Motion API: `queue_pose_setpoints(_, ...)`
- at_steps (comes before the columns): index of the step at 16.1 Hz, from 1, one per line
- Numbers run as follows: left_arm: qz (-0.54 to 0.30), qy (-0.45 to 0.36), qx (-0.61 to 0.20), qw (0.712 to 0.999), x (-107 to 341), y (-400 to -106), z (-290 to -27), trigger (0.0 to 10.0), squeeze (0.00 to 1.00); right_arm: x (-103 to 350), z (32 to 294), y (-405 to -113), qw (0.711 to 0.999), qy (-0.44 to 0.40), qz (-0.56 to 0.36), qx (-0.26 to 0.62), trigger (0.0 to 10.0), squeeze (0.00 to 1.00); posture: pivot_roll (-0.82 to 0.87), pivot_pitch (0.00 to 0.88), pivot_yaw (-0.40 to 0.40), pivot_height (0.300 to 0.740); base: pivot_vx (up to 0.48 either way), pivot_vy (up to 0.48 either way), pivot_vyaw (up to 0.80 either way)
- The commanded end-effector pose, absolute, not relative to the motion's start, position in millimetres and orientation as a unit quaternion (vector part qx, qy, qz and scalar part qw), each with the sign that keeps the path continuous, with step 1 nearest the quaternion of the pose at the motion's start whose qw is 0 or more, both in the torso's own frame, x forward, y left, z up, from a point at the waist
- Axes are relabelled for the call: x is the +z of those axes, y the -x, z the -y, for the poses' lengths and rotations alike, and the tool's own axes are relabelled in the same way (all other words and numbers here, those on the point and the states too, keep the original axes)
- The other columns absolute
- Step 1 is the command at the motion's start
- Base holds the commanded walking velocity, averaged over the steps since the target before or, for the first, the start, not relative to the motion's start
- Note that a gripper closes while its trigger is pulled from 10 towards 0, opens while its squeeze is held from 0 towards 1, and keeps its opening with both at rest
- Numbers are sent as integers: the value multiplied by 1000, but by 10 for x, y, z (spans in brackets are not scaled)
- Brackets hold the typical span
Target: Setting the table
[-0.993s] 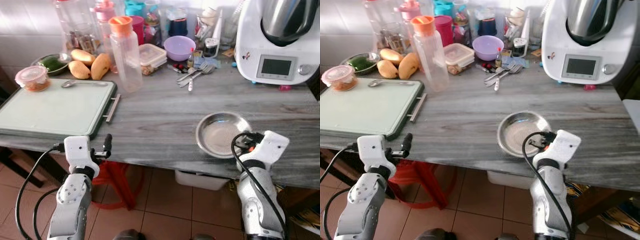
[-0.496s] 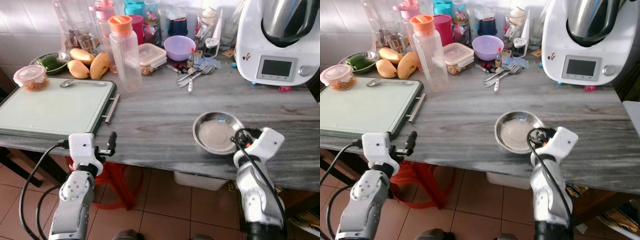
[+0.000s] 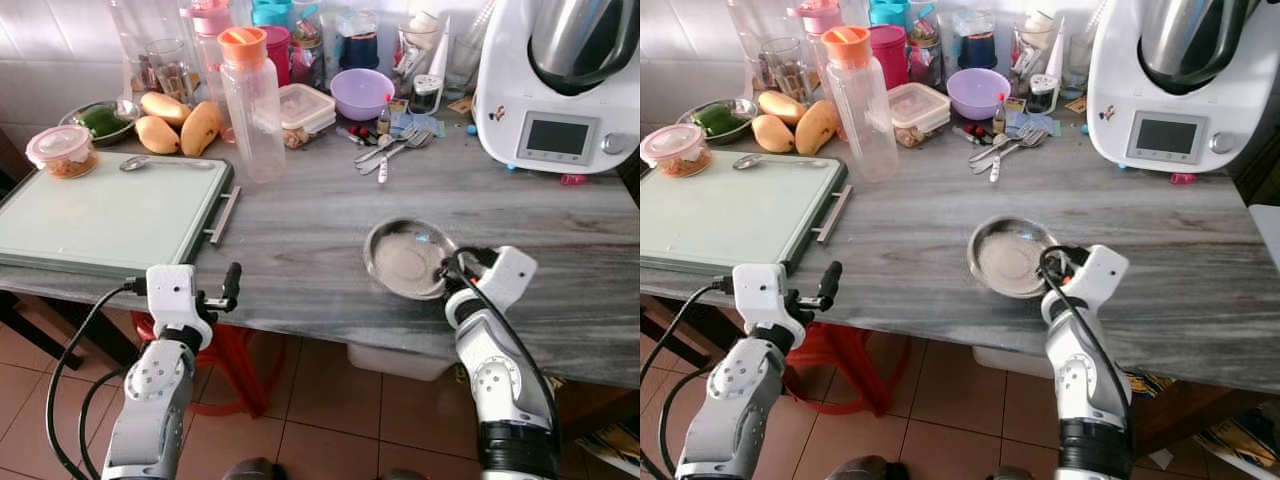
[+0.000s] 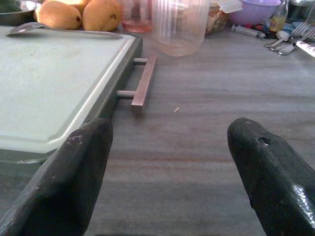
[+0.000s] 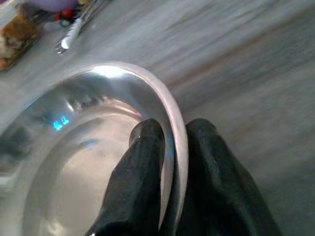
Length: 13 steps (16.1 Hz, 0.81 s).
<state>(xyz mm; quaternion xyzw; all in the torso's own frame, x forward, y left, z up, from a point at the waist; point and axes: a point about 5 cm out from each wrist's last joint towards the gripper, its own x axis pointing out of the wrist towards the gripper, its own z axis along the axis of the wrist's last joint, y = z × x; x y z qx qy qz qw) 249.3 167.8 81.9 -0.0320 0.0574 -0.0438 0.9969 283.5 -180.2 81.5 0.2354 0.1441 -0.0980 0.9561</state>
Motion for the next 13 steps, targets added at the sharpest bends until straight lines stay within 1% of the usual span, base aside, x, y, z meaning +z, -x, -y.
queue_pose_setpoints(1,-55,26,-49,997,843,-2488,-1674,10000,0,757,1751,-2802,953,-238,-164,-91,10000,1000,-42,0,47,740,0,0,0)
queue_pose_setpoints(4,-55,27,-52,997,836,-2518,-1668,10000,0,787,1717,-2767,956,-223,-171,-78,10000,1000,-45,0,48,740,0,0,0)
queue_pose_setpoints(7,-55,28,-53,997,840,-2524,-1649,10000,0,876,1703,-2754,966,-202,-153,-54,10000,1000,-55,0,48,740,0,0,0)
queue_pose_setpoints(9,-55,28,-54,997,839,-2526,-1641,10000,0,907,1698,-2750,967,-199,-151,-49,10000,1000,-57,0,49,740,0,0,0)
queue_pose_setpoints(13,-53,29,-57,997,845,-2551,-1629,10000,0,885,1642,-2728,958,-229,-168,-43,10000,1000,-61,0,53,740,0,0,0)
